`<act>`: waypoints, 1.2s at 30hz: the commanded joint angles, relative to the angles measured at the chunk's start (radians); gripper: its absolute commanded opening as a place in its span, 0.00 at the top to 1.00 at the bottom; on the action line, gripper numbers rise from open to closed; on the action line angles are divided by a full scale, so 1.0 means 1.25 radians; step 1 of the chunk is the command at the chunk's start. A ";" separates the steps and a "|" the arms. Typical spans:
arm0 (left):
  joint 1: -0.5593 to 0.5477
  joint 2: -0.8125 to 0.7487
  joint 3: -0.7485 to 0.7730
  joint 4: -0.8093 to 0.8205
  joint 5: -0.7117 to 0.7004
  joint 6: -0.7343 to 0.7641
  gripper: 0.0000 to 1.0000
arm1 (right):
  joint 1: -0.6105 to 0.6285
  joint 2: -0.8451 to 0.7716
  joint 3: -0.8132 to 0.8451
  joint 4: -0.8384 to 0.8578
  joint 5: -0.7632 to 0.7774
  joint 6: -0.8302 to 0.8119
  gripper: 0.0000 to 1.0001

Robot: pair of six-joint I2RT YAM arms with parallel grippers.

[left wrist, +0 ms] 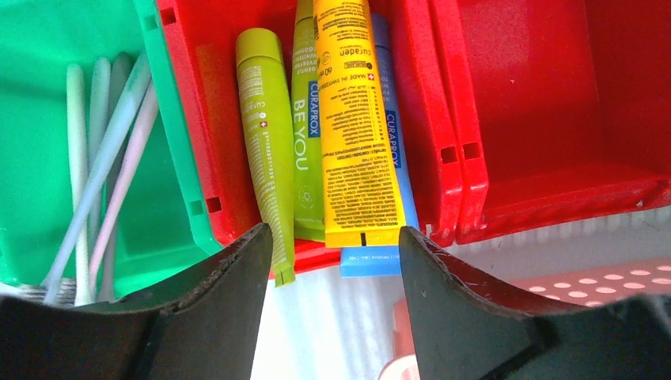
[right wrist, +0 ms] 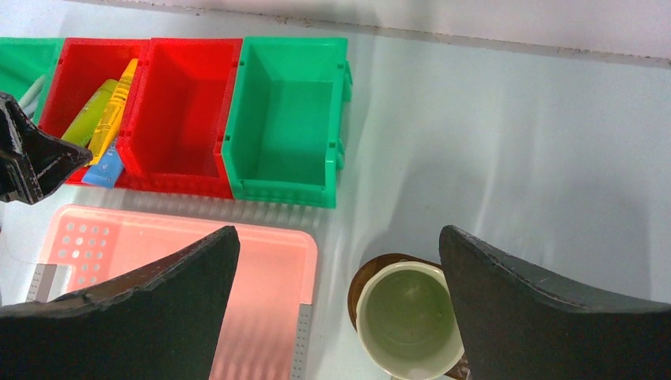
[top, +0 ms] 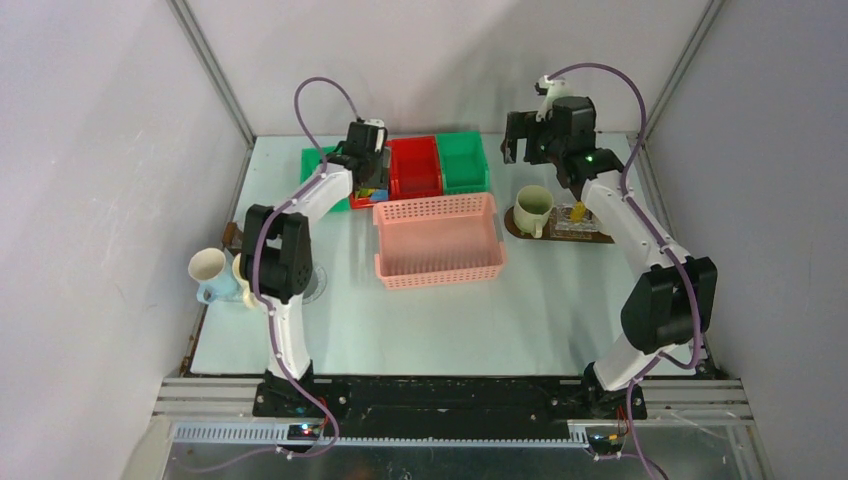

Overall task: Prepare toiletry sets of a toothbrush and toothpaste on the tray
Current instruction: Pick up the toothpaste from the storage box.

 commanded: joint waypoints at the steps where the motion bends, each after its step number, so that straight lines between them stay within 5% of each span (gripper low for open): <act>1: -0.015 0.008 0.009 0.036 0.011 0.069 0.34 | 0.000 -0.033 -0.005 0.017 0.012 -0.006 0.00; 17: -0.020 0.105 0.104 -0.027 0.006 0.044 0.43 | -0.013 -0.038 -0.013 0.017 0.018 -0.013 0.01; 22: -0.018 0.113 0.103 -0.027 0.002 0.017 0.35 | -0.015 -0.039 -0.014 0.018 0.014 -0.012 0.01; 36: -0.002 0.079 0.065 0.033 0.066 -0.098 0.60 | -0.016 -0.052 -0.023 0.018 0.021 -0.010 0.00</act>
